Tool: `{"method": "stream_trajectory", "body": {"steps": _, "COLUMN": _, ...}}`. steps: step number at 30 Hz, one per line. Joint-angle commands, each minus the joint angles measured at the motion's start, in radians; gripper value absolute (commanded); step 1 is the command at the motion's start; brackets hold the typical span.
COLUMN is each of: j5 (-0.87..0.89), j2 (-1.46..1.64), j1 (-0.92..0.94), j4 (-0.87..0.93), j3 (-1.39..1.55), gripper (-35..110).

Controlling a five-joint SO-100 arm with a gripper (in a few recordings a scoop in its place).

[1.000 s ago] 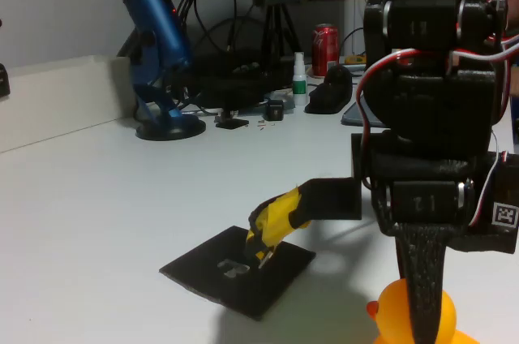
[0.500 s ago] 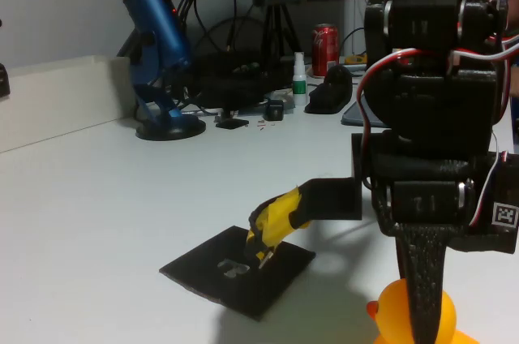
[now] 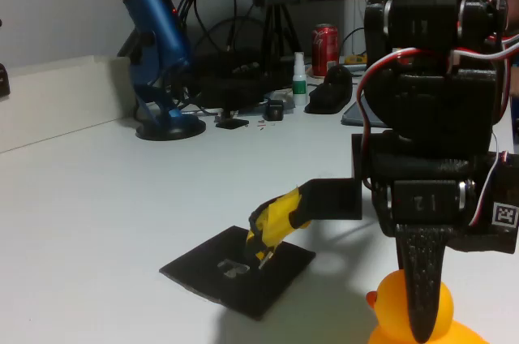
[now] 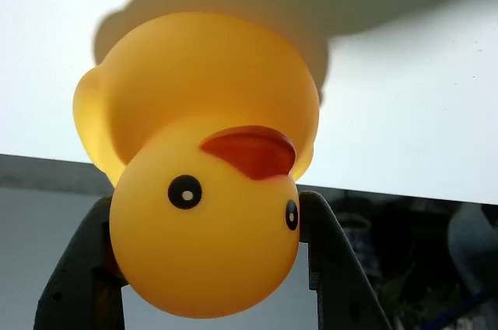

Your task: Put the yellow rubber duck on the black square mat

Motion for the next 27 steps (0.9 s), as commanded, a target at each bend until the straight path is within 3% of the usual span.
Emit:
{"method": "stream_trajectory", "body": {"steps": 1, "j5": -0.015, "j2": 0.023, "j1": -0.025, "j4": -0.003, "j3": -0.025, "gripper": 18}}
{"method": "stream_trajectory", "body": {"steps": 22, "j5": -0.015, "j2": 0.031, "j1": -0.018, "j4": -0.003, "j3": -0.037, "gripper": 18}}
{"method": "stream_trajectory", "body": {"steps": 27, "j5": -0.021, "j2": 0.161, "j1": -0.015, "j4": -0.003, "j3": -0.037, "gripper": 18}}
